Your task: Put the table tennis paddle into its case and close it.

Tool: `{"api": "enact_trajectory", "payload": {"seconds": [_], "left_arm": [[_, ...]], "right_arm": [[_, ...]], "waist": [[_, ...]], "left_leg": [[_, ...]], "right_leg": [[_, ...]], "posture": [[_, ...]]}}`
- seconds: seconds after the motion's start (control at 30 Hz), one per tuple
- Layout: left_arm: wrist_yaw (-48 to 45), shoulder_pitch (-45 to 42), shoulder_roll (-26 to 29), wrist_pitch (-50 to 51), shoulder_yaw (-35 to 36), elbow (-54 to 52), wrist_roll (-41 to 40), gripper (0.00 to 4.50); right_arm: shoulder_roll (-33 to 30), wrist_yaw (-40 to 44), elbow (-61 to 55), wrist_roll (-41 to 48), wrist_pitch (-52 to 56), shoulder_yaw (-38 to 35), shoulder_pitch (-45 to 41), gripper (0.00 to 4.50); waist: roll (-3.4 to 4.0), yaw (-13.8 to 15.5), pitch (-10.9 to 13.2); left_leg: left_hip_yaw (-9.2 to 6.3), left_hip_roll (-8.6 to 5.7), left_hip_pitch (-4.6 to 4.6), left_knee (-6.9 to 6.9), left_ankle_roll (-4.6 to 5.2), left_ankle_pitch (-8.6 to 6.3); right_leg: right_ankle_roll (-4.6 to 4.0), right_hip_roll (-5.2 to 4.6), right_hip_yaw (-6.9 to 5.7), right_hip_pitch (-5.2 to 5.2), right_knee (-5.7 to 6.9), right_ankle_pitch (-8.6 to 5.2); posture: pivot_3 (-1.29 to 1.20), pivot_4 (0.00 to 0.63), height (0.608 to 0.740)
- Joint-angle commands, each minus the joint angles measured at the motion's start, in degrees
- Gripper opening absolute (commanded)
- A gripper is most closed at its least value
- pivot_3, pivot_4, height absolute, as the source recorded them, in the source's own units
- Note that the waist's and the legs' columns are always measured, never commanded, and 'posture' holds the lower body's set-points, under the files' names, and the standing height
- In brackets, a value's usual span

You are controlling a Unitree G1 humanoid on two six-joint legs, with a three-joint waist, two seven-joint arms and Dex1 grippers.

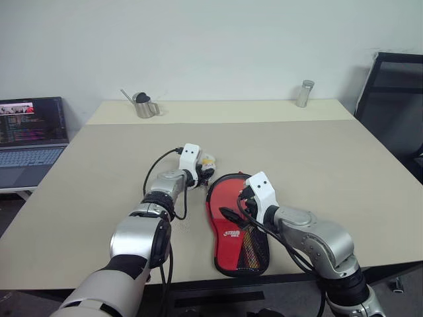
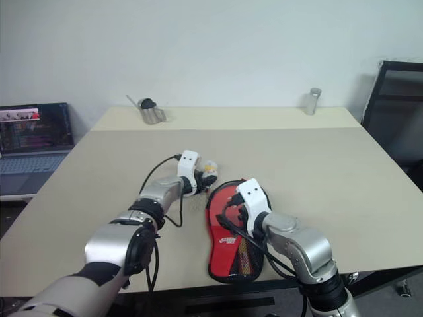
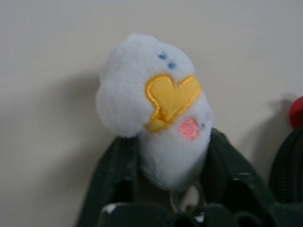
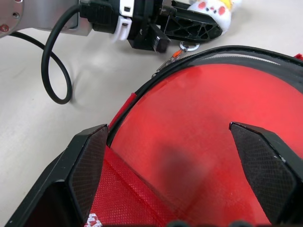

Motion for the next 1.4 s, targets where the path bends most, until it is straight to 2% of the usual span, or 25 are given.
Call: {"api": "enact_trajectory", "payload": {"seconds": [0.03, 0.1, 0.33, 0.43, 0.67, 0.97, 1.4], "left_arm": [[0.51, -1.38, 0.1, -0.94, 1.25, -0.11, -0.96, 0.37], [0.15, -1.18, 0.51, -1.18, 1.58, -0.43, -1.23, 0.02], [-2.63, -0.62, 1.38, -1.66, 2.63, -2.15, -2.74, 0.02], [-5.95, -0.72, 2.17, -2.15, 1.46, -3.6, -2.44, 0.02], [-13.76, -1.83, 5.0, -6.84, -6.21, -3.77, 3.86, 0.02], [-8.58, -6.93, 2.55, -16.98, -12.07, 0.02, 11.46, 0.02], [-4.21, -9.2, -3.6, -22.9, -16.59, 1.92, 17.91, 0.02]], "right_arm": [[-0.28, -0.38, 0.48, -1.71, -2.01, 0.1, -0.14, 4.5], [0.25, -0.39, 1.97, -2.29, -2.5, -0.3, -0.28, 4.5], [1.3, 1.04, 7.88, -3.88, -4.7, 1.5, -0.41, 4.5], [-0.19, 1.98, 11.18, -6.28, -6.34, 3.95, -0.56, 4.5], [-0.78, 2.85, 11.68, -8.26, -7.27, 6.02, 0.88, 4.5], [1.46, 1.19, 9.4, -10.4, -5.71, 7.37, 4.18, 4.5], [1.1, 0.72, 7.24, -11.53, -4.03, 7.46, 8.12, 4.5]], "waist": [[0.0, 0.0, 0.0], [-0.01, 0.0, -0.01], [-0.01, -0.14, 0.0], [-0.03, -0.15, -0.02], [-0.12, -0.15, -0.08], [-0.28, -0.09, -0.18], [-0.33, 0.03, -0.21]], "left_leg": [[0.0, 0.0, 0.01, 0.0, 0.0, 0.0], [0.0, 0.0, 0.01, 0.01, 0.0, 0.0], [0.03, 0.0, 0.03, 0.0, 0.0, 0.0], [0.07, 0.0, 0.07, 0.0, 0.0, 0.0], [0.1, 0.0, 0.25, -0.01, -0.01, 0.0], [0.08, 0.04, 0.24, 0.0, 0.0, 0.0], [0.06, 0.04, 0.25, 0.01, 0.0, 0.0]], "right_leg": [[0.0, 0.0, 0.0, 0.0, 0.01, 0.0], [0.0, 0.0, 0.0, 0.0, 0.02, 0.0], [0.0, 0.01, 0.0, 0.0, 0.04, 0.0], [0.0, 0.02, 0.01, 0.0, 0.05, 0.0], [-0.01, 0.04, 0.03, 0.12, 0.08, 0.0], [-0.01, 0.02, 0.09, 0.15, 0.07, 0.0], [0.0, -0.01, 0.09, 0.18, 0.05, -0.01]], "posture": [[0.0, 0.15, 0.74], [0.0, 0.15, 0.74], [0.0, 0.15, 0.74], [0.0, 0.15, 0.74], [0.0, 0.15, 0.74], [0.0, 0.15, 0.74], [0.0, 0.15, 0.74]]}}
